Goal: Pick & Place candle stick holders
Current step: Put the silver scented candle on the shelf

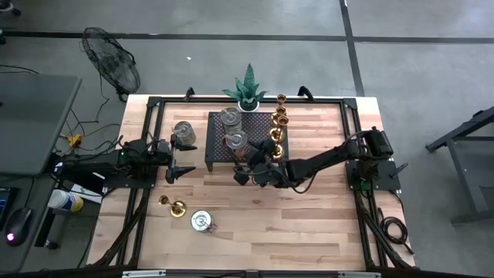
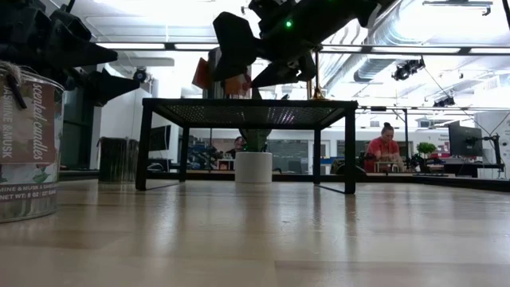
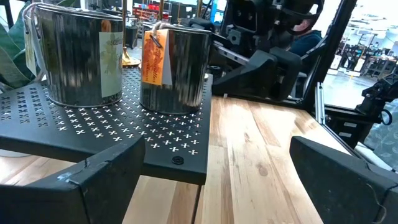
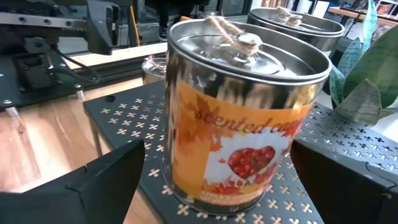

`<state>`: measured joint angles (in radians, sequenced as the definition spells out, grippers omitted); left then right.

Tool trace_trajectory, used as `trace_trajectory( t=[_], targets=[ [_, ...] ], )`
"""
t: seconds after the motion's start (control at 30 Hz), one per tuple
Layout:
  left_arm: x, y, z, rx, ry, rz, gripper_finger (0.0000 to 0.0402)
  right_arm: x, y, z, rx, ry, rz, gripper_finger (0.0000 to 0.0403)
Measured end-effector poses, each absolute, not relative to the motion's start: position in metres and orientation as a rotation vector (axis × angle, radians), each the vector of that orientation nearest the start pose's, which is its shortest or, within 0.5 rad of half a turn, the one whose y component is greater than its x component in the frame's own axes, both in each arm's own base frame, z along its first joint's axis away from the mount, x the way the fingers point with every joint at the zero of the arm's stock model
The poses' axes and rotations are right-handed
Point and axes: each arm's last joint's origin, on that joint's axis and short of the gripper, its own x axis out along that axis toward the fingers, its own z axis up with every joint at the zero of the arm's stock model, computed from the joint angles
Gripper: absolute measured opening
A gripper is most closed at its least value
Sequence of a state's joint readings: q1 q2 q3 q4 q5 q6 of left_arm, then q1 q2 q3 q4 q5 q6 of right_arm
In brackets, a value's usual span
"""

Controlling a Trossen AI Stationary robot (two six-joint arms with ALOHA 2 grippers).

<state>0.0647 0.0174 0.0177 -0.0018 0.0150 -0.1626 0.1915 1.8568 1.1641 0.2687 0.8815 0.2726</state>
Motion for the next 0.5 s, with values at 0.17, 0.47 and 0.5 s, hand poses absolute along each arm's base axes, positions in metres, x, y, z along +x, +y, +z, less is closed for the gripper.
trace_trajectory(
  t=[0.17,0.47,0.5],
  targets=[
    [0.098,0.006,0.168,-0.163,-0.003,0.05,0.0392,0.396,0.059,0.211,0.036,0.275,-0.711,0.0395],
    [0.097,0.006,0.168,-0.162,-0.003,0.05,0.0392,0.395,0.064,0.211,0.033,0.274,-0.704,0.0394],
    [0.097,0.006,0.168,-0.162,-0.004,0.05,0.0392,0.395,0.065,0.211,0.032,0.274,-0.7,0.0394]
  ],
)
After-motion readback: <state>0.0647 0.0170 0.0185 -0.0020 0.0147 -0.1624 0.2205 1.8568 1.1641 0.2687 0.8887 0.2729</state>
